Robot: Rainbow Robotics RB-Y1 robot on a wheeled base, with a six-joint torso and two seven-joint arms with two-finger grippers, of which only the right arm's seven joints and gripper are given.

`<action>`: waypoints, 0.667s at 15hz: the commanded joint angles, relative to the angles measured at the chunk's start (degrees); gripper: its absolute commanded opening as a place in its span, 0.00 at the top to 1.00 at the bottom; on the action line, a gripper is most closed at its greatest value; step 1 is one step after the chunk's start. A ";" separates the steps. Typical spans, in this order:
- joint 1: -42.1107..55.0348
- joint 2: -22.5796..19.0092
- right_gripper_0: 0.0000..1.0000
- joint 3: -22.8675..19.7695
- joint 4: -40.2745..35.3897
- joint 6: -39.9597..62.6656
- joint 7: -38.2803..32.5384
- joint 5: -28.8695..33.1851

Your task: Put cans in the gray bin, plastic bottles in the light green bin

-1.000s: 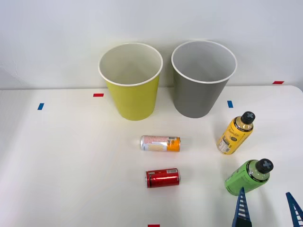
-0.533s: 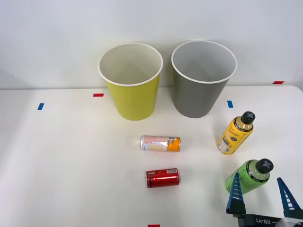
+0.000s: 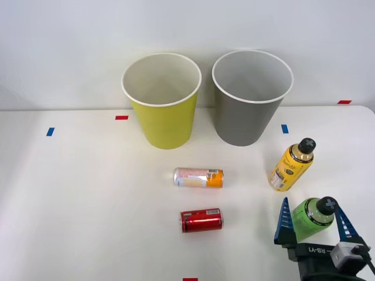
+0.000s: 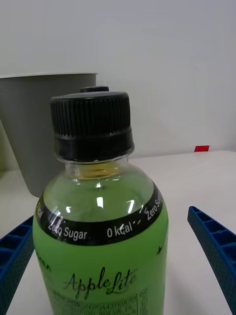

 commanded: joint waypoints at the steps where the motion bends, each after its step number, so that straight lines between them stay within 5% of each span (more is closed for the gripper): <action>1: -1.08 -0.75 0.00 -0.25 -0.02 1.70 1.55 -0.69; 4: -1.43 -0.84 0.00 -0.16 0.07 1.79 2.60 -1.48; 5: -1.43 -0.93 0.33 -0.16 0.07 1.79 2.95 -1.74; 6: -1.43 -1.02 0.85 -0.16 0.07 1.79 3.31 -2.18; 7: -1.43 -1.02 0.94 -0.16 -0.02 1.79 3.57 -2.36; 10: -1.43 -1.02 0.99 0.10 -0.02 1.79 4.01 -2.89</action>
